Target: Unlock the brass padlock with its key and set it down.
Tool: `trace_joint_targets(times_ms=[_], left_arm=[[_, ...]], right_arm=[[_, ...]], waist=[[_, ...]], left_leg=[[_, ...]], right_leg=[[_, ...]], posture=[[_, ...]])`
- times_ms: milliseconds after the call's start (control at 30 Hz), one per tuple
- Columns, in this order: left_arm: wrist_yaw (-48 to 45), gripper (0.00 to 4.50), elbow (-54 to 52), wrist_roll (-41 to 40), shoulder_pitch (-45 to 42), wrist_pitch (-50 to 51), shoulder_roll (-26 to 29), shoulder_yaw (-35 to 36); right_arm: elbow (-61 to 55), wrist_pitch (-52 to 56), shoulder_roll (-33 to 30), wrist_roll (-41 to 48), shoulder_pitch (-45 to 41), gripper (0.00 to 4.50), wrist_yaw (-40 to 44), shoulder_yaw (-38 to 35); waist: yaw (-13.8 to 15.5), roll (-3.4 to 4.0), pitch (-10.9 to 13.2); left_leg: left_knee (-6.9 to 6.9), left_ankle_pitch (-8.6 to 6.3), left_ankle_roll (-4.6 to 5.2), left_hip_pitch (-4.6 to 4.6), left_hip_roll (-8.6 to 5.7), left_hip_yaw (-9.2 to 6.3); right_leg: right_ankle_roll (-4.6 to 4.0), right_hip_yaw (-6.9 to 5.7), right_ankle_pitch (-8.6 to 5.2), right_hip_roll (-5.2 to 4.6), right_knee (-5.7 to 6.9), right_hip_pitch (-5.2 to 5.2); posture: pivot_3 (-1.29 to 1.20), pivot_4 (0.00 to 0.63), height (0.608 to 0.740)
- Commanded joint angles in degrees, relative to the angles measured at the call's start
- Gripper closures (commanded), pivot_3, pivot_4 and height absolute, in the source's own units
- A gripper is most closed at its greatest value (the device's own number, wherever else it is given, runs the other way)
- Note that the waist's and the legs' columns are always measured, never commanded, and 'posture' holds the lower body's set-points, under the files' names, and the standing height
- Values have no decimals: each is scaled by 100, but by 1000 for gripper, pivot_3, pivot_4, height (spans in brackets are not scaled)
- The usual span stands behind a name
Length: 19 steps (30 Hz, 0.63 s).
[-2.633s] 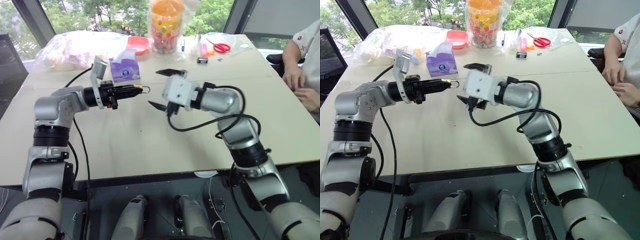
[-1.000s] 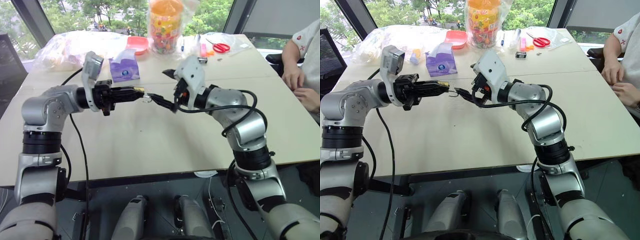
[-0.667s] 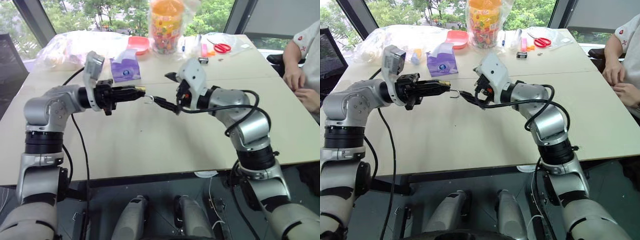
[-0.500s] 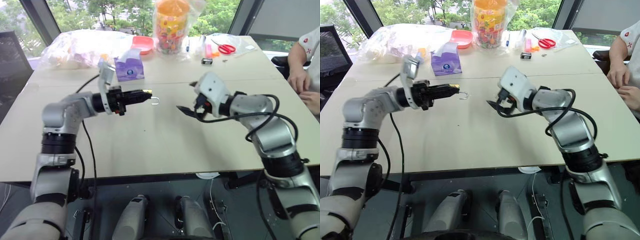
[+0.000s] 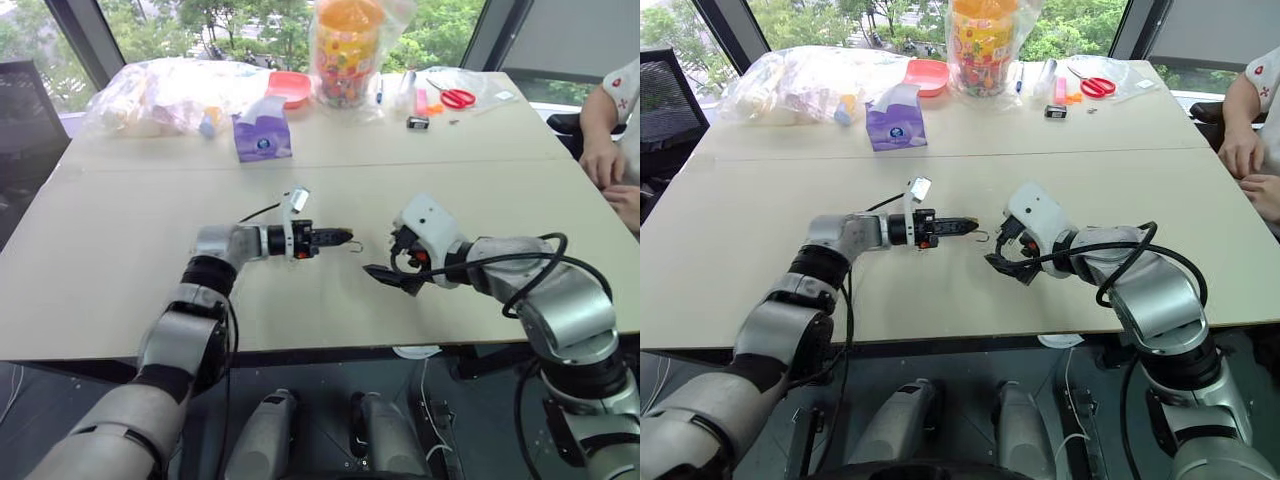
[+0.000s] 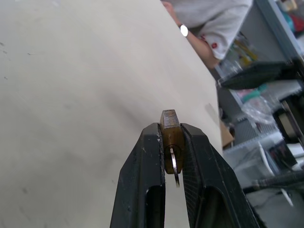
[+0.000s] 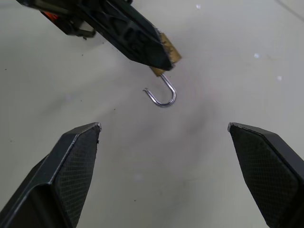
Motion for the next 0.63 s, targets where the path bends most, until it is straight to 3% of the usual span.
trace_joint_targets(times_ms=[33,200,300,433,633], left_arm=[[-49,3488,703,364,-276,-587,-132,70],[-189,1498,1088,527,-446,-706,-89,259],[178,541,1099,812,-455,-964,79,255],[34,541,646,878,-337,-913,679,361],[23,541,-1915,472,730,-454,1517,687]], right_arm=[[-291,170,80,92,-53,0,-258,-141],[-279,177,99,175,-68,0,-430,-160],[-250,126,41,243,-43,0,-469,-172],[-225,-10,-126,269,88,0,-487,-194],[-24,-417,-185,236,321,0,-602,-295]], waist=[[-12,0,0],[-11,0,0],[-27,-1,-1],[-121,-1,-1],[-156,0,-2]], left_leg=[[0,-2,4,-5,0,0],[22,-3,6,-44,1,0],[42,-4,6,-42,3,0],[67,-6,6,-39,9,-1],[49,-6,7,-46,12,-1]], right_leg=[[15,-1,8,1,-5,-3],[29,-3,16,5,21,-46],[25,-3,18,7,22,-36],[25,-6,13,7,19,-22],[24,-1,36,4,21,-44]], posture=[[0,150,740],[0,150,740],[0,150,740],[0,150,740],[0,150,740]])
